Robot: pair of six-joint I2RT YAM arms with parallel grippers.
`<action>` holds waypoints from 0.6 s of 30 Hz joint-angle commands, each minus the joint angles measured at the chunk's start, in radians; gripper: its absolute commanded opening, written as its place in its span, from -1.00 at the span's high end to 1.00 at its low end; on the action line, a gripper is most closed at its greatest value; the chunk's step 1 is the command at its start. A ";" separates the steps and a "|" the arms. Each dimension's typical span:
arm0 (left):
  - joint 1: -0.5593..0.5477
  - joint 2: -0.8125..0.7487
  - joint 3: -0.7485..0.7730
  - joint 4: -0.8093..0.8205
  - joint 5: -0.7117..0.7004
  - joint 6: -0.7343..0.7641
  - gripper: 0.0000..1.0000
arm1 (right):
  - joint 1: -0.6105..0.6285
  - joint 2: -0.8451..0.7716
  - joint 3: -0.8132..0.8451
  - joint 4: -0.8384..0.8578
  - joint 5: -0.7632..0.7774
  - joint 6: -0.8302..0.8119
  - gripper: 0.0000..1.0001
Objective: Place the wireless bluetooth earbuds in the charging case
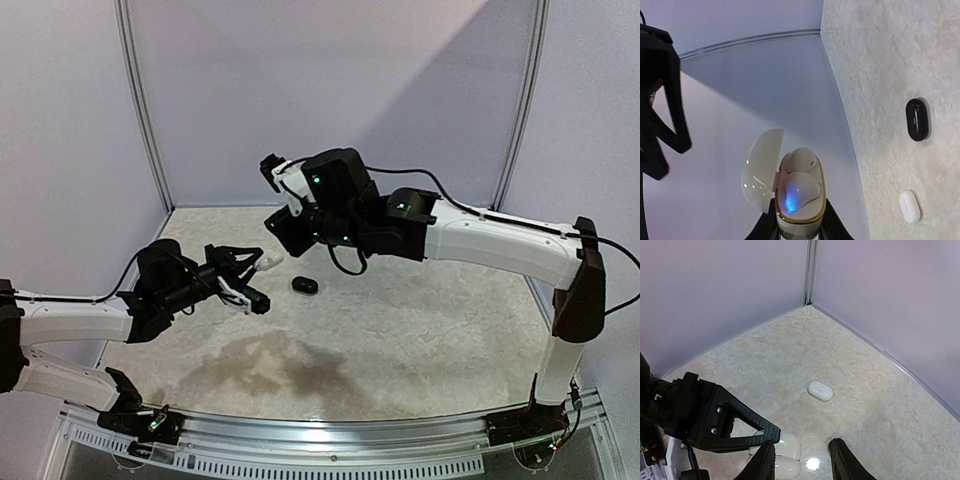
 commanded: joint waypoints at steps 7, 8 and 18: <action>-0.013 0.010 0.062 -0.006 -0.095 -0.064 1.00 | 0.014 0.074 -0.157 -0.049 -0.034 0.184 0.24; -0.012 0.009 0.065 -0.019 -0.105 -0.079 1.00 | 0.014 0.058 -0.197 -0.054 -0.026 0.218 0.25; -0.004 0.045 0.238 -0.565 -0.088 -0.613 1.00 | -0.076 -0.122 -0.446 -0.243 -0.027 0.522 0.19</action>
